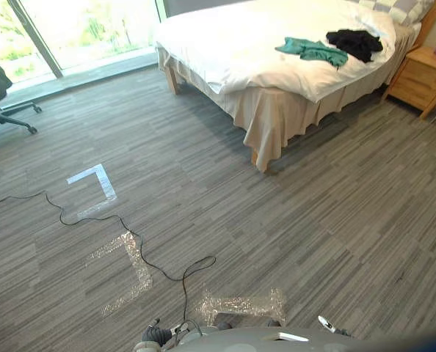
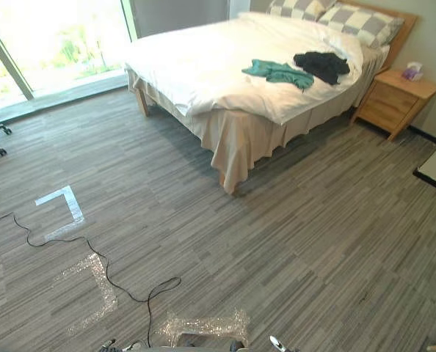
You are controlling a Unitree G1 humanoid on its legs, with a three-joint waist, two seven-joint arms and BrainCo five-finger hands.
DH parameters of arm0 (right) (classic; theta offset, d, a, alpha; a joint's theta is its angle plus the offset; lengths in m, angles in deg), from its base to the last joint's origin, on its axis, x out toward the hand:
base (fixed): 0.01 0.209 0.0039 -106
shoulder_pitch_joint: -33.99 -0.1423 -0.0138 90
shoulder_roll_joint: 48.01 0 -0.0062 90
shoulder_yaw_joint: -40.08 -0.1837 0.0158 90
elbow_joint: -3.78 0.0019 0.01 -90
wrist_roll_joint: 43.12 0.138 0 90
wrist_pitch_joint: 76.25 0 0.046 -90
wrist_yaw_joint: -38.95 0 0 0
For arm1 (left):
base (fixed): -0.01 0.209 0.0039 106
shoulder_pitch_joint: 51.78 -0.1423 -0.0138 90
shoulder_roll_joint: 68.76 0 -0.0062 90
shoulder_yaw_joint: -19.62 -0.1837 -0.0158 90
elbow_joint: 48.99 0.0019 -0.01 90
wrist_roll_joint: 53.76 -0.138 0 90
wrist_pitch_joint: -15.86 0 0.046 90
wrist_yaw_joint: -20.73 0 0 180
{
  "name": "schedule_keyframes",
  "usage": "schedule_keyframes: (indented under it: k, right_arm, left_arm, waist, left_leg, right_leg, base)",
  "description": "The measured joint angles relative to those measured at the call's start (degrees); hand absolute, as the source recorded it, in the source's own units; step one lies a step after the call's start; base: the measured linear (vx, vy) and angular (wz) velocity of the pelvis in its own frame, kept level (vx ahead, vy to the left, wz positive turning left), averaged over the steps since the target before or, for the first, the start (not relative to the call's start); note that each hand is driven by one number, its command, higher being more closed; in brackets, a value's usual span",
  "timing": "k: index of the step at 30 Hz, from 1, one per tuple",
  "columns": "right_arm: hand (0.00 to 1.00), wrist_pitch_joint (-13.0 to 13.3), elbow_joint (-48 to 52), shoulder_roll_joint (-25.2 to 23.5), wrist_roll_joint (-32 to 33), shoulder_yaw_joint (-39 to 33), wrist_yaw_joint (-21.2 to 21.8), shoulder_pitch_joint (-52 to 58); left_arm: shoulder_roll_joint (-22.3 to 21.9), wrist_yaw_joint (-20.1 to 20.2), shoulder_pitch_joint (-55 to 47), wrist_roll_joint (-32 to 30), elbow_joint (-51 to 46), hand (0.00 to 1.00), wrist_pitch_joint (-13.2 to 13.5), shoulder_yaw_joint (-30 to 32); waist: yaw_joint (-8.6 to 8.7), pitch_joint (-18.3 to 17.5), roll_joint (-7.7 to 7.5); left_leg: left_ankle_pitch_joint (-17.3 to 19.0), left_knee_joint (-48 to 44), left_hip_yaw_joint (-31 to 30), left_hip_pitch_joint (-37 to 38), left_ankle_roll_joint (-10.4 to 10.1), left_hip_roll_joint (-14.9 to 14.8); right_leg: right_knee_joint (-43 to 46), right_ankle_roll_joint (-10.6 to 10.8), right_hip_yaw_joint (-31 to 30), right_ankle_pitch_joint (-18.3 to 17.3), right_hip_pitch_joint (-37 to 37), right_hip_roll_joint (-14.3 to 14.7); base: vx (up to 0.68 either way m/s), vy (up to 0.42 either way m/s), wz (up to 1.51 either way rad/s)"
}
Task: Tidy the bed and pick cloth on bed and put in laundry
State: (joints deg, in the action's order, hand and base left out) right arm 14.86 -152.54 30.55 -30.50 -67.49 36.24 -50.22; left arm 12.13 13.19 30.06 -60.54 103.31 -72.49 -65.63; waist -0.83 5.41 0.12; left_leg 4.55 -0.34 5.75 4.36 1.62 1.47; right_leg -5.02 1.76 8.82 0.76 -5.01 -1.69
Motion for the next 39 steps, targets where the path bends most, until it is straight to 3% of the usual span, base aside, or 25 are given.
schedule_keyframes:
  k: [4, 10, 25, 29, 33, 36, 37, 39]
  right_arm:
    - [0.00, 0.6, 0.1, -0.7, -0.6, 0.1, -0.5, -2.2]
    - [0.00, 0.6, 0.0, -2.4, -2.7, 1.3, -1.0, -4.1]
    - [0.00, 1.2, 0.2, -2.5, -2.7, 2.4, -1.0, -4.9]
    - [0.00, 1.2, 1.5, -2.5, -2.7, 2.3, -1.2, -5.6]
    - [0.00, 1.9, 3.5, -2.5, -2.6, 1.2, -1.4, -5.7]
    - [0.00, 2.0, 3.4, -2.5, -2.6, -0.4, -1.5, -5.7]
    - [0.00, 2.0, 3.4, -2.4, -2.6, -1.1, -1.5, -5.7]
    - [0.00, 2.0, 3.3, -2.1, -2.6, -2.3, -1.7, -5.8]
  left_arm:
    - [0.0, -0.2, 1.2, -2.6, 0.0, 0.00, 0.0, -0.6]
    - [0.2, -0.4, 2.8, -3.4, 0.0, 0.00, 0.3, -2.5]
    - [1.4, -0.4, 3.7, -2.8, -0.1, 0.00, 1.5, -4.5]
    - [1.9, -0.4, 4.9, -2.6, -0.1, 0.00, 1.5, -5.0]
    - [2.5, -0.6, 5.1, -1.5, -0.1, 0.00, 1.5, -6.2]
    - [2.9, -1.4, 5.1, -0.7, -0.1, 0.00, 1.5, -5.5]
    - [2.7, -1.6, 5.0, -0.6, 0.0, 0.00, 1.5, -5.1]
    - [2.3, -1.6, 5.0, -0.5, 0.1, 0.00, 1.5, -4.5]
  waist:
    - [-0.06, 0.8, -0.01]
    - [-0.14, 1.4, 0.10]
    - [-0.16, 4.0, -0.77]
    - [-0.06, 6.2, -0.93]
    - [0.46, 8.1, -1.06]
    - [0.84, 8.3, -1.62]
    - [1.16, 8.4, -1.48]
    - [1.62, 8.7, -0.88]
  left_leg:
    - [0.5, 0.5, 0.2, 1.9, -1.9, -0.7]
    - [0.9, 1.8, 0.4, 4.3, -2.6, -1.2]
    - [1.3, 2.2, 1.6, 5.2, -3.1, -0.9]
    - [1.3, 1.8, 4.1, 3.5, -2.9, -1.0]
    - [2.6, 0.2, 7.2, 4.8, -0.6, -1.8]
    - [4.0, -0.3, 8.2, 5.9, -0.5, -2.4]
    - [4.6, -0.7, 8.2, 6.1, -1.1, -3.2]
    - [5.3, -0.9, 8.8, 6.6, -3.0, -5.7]
  right_leg:
    - [-0.4, 1.5, 1.5, -0.2, -1.8, 0.7]
    - [-0.4, 3.6, 2.2, -0.4, -3.6, 1.1]
    - [-0.3, 3.5, 3.2, -0.3, -3.6, 0.8]
    - [10.6, 0.0, 2.8, -4.9, 3.7, -0.2]
    - [30.4, 1.9, 4.3, -9.5, 12.1, -2.2]
    - [42.4, 0.9, 12.0, -11.8, 16.5, -8.0]
    - [42.1, 0.4, 14.1, -12.3, 16.5, -9.3]
    - [36.3, 0.2, 15.6, -12.6, 16.6, -9.2]
  base:
    - [0.10, -0.043, -0.03]
    - [0.03, -0.014, -0.01]
    - [-0.03, -0.021, -0.03]
    - [-0.07, -0.024, -0.29]
    - [-0.06, -0.014, -0.37]
    - [0.01, -0.055, -0.19]
    - [0.13, -0.105, -0.13]
    - [0.21, -0.180, -0.26]
